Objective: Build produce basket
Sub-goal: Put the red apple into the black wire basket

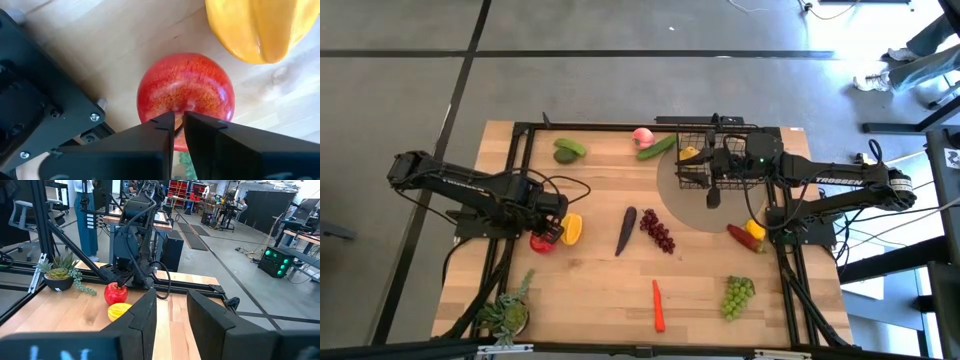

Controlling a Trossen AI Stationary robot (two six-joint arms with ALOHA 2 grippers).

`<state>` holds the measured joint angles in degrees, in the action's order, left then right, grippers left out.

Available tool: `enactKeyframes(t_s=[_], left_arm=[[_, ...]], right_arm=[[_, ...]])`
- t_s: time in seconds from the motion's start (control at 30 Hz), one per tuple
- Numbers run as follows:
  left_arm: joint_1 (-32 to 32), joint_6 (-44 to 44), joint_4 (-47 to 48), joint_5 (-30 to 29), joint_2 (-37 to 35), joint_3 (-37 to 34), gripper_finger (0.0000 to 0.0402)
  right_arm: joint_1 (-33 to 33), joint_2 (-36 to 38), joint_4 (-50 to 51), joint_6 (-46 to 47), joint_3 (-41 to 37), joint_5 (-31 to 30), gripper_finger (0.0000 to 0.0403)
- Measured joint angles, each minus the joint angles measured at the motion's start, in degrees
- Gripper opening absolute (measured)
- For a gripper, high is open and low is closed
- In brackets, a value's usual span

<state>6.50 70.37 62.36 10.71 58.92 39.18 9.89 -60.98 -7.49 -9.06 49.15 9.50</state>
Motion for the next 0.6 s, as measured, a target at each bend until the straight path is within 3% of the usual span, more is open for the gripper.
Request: enactKeyframes(t_s=[0.6], left_arm=[[0.0,-6.51,-0.62,-0.8,0.0,0.04,0.0101]], right_arm=[[0.0,0.01,0.0,-0.15,0.0,0.04,0.0112]])
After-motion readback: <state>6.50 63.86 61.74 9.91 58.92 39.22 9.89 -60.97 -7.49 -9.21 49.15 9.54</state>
